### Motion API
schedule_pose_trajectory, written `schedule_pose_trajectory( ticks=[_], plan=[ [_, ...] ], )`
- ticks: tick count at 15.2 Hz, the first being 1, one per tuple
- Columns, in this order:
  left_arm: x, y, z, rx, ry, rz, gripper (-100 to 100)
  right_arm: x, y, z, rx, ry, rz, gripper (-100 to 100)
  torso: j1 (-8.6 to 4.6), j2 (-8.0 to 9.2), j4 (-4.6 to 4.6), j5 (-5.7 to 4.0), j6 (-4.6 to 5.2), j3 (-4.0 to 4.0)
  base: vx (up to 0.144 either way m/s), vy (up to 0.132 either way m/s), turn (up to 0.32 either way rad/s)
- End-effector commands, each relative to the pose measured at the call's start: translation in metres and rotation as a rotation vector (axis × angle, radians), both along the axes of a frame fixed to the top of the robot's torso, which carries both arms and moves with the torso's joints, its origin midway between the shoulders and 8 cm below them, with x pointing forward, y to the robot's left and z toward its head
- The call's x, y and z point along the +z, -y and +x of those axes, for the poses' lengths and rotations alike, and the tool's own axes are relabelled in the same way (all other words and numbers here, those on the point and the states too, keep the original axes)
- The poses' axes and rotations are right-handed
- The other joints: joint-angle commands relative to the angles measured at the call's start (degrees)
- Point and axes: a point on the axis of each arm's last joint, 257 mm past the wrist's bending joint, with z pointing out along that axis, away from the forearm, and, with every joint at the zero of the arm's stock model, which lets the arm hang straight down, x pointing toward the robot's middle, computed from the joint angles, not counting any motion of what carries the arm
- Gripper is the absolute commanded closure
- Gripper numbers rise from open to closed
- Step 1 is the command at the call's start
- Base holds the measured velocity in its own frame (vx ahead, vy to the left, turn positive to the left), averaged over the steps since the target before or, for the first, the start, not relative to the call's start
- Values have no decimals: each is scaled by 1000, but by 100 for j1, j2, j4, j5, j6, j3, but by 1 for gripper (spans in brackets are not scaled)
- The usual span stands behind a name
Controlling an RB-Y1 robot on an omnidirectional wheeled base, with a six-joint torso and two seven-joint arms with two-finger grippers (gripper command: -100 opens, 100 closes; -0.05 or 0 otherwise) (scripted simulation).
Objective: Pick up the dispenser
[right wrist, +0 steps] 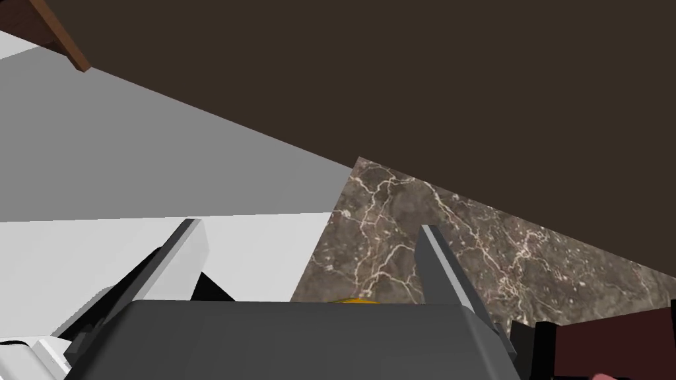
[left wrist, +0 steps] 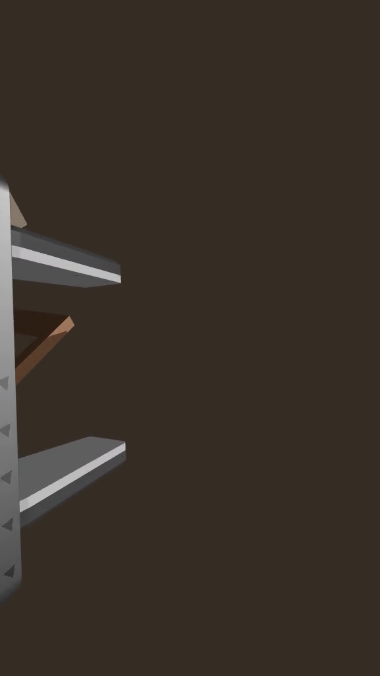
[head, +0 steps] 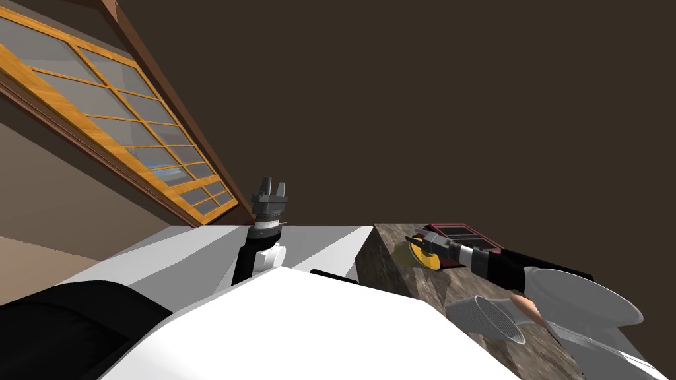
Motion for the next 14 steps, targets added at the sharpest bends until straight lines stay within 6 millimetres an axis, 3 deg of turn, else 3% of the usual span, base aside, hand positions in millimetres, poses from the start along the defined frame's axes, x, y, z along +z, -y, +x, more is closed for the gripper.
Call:
schedule_pose_trajectory(
  ticks=[1, 3, 4, 5, 10, 13, 14],
  plan=[
    [0, 0, 0, 0, 0, 0, 0, 10, 3, 0, 9, 9, -30, -100, 0, 0, 0, 0, 0, 0, 86, 188, -6],
    [0, 0, 0, 0, 0, 0, 0, 19, 5, -1, 17, 16, -58, -100, 65, -31, -7, 15, -2, -18, 110, 253, -13],
    [0, 0, 0, 0, 0, 0, 0, 14, 3, 0, 12, 13, -42, -100, 86, -38, -9, 21, -3, -22, 60, 162, -21],
    [0, 0, 0, 0, 0, 0, 0, 15, 4, 0, 13, 13, -45, 100, 69, -32, -8, 20, -2, -19, 21, 59, -12],
    [0, 0, 0, 0, 0, 0, 0, 8, 2, 0, 7, 7, -22, 100, -10, -2, -1, 0, 0, -2, -4, -6, 0],
    [0, 0, 0, 0, 0, 1, 0, -4, -1, 1, -3, -4, 13, 100, -103, 36, 6, -20, 3, 19, -95, -231, 17],
    [0, 0, 0, 0, 0, 1, 0, 2, 0, 1, 2, 1, -2, 100, -118, 38, 8, -25, 3, 21, -39, -147, 21]
  ],
)
